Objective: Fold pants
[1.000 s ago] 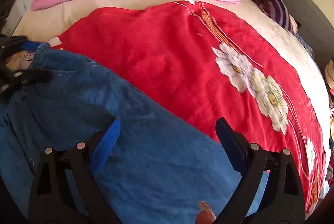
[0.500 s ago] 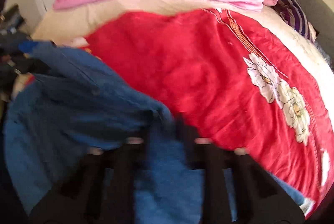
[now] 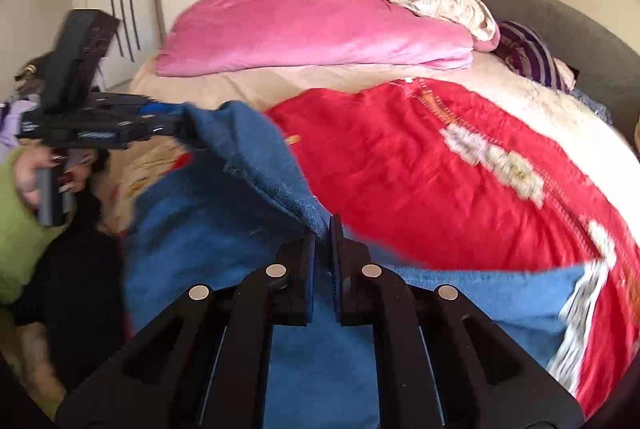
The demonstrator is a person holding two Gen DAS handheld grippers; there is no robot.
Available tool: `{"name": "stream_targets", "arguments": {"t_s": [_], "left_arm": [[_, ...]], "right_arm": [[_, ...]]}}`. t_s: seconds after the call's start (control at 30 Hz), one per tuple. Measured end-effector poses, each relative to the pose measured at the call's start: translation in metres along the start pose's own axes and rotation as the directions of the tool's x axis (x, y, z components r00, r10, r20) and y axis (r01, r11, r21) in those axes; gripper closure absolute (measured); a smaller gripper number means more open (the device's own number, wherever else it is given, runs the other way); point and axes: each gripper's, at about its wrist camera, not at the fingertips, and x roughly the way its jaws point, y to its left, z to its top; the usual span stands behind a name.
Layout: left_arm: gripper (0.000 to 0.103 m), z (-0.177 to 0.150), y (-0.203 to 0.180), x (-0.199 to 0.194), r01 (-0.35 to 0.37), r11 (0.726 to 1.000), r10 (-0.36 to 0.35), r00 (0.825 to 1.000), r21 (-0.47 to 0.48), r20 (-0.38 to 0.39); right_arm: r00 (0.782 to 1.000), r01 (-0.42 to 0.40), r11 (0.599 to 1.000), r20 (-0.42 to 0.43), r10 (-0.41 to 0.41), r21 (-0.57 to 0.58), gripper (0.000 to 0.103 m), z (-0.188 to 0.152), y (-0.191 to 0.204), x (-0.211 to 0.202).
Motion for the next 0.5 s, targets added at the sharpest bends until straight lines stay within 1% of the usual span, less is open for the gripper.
{"name": "stream_targets", "arguments": {"t_s": [0.1, 0.17, 0.23, 0.3, 0.37, 0.4, 0.5], "left_arm": [[0.067, -0.014, 0.000, -0.010, 0.006, 1.000, -0.006, 1.000, -0.008, -0.011], [0.067, -0.026, 0.006, -0.014, 0.041, 0.998, -0.043, 0.999, -0.047, -0.026], [0.065, -0.037, 0.013, -0.015, 0.048, 0.996, -0.052, 0.997, -0.073, -0.051], [0.064, -0.047, 0.018, -0.016, 0.054, 0.994, -0.061, 0.995, -0.092, -0.074], [0.063, -0.056, 0.020, -0.018, 0.046, 0.995, -0.055, 0.994, -0.090, -0.093], [0.063, -0.059, 0.021, -0.018, 0.038, 0.995, -0.047, 0.994, -0.089, -0.102], [0.060, -0.069, 0.028, -0.018, 0.020, 0.993, -0.035, 0.990, -0.117, -0.133]], "right_arm": [[0.999, -0.038, 0.999, 0.001, 0.038, -0.022, 0.100, -0.019, 0.032, -0.017], [0.997, -0.077, 0.996, -0.007, 0.077, -0.038, 0.100, -0.030, 0.051, -0.022], [0.993, -0.110, 0.992, -0.037, 0.108, -0.060, 0.100, -0.043, 0.070, -0.021], [0.989, -0.133, 0.989, -0.067, 0.129, -0.059, 0.100, -0.053, 0.082, -0.018], [0.984, -0.151, 0.987, -0.103, 0.145, -0.054, 0.100, -0.064, 0.093, -0.011], [0.985, -0.146, 0.988, -0.104, 0.139, -0.059, 0.100, -0.067, 0.098, -0.009], [0.980, -0.169, 0.985, -0.107, 0.166, -0.021, 0.100, -0.070, 0.102, -0.007]]}}
